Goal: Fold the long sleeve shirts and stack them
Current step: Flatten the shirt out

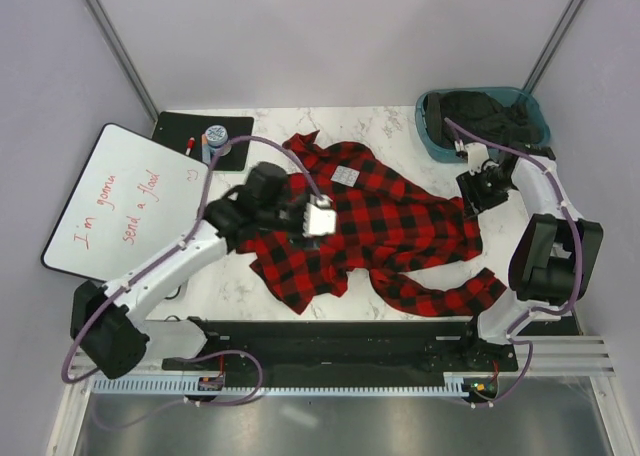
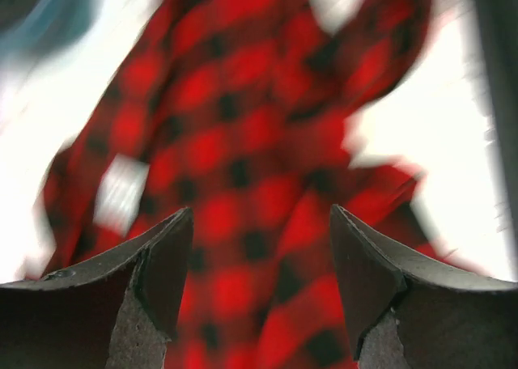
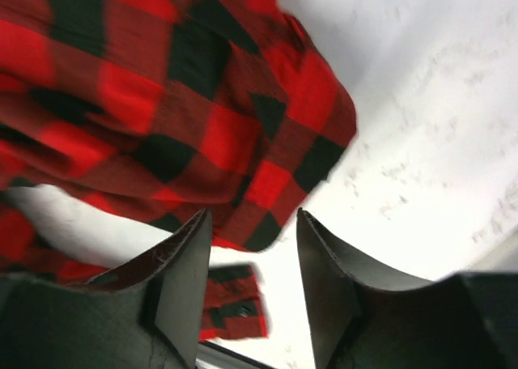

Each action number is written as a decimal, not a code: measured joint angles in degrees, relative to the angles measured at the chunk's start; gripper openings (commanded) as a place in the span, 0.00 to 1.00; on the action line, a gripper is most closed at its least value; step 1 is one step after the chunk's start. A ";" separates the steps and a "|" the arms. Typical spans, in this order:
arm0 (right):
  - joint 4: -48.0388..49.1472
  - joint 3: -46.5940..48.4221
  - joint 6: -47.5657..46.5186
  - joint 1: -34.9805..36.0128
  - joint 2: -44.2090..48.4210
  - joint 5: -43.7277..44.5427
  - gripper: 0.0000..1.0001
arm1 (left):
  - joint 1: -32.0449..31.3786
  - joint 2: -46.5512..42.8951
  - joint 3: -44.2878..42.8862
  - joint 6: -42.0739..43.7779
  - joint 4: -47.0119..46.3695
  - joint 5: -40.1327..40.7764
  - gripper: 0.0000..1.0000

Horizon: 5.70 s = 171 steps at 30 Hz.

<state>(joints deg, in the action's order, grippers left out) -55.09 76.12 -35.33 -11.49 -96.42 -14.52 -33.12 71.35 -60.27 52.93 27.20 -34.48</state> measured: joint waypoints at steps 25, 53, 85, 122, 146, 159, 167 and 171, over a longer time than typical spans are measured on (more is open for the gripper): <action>4.02 -3.50 6.75 9.81 -13.18 -8.46 0.37 | -31.12 45.07 -26.47 -11.43 -0.83 2.36 0.02; 0.94 -3.34 4.59 9.84 -3.02 -4.04 0.45 | -12.72 -2.49 3.98 -16.13 3.41 -8.96 0.40; -0.44 -11.21 -0.46 12.41 8.61 1.57 0.47 | 15.02 6.64 4.87 -2.29 17.09 13.38 0.43; 3.50 0.50 -2.45 22.58 -12.33 5.49 0.41 | 15.67 23.65 -0.13 -9.73 12.83 15.45 0.40; 3.39 2.51 5.33 24.20 2.51 -0.57 0.46 | 16.55 4.57 5.88 -11.43 20.74 8.26 0.60; 18.10 14.86 15.06 43.21 -20.09 14.84 0.51 | 17.53 11.02 3.30 -27.71 6.27 13.94 0.69; 20.92 18.80 14.78 47.52 -25.92 23.76 0.51 | 17.86 19.85 0.94 -32.81 0.94 19.17 0.68; 21.62 19.21 13.75 47.60 -27.10 27.43 0.50 | 17.97 21.49 0.85 -33.64 -1.07 20.76 0.68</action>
<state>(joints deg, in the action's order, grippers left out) -33.47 95.33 -21.58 36.12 -123.52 12.91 -15.16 92.84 -59.42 19.29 26.13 -13.72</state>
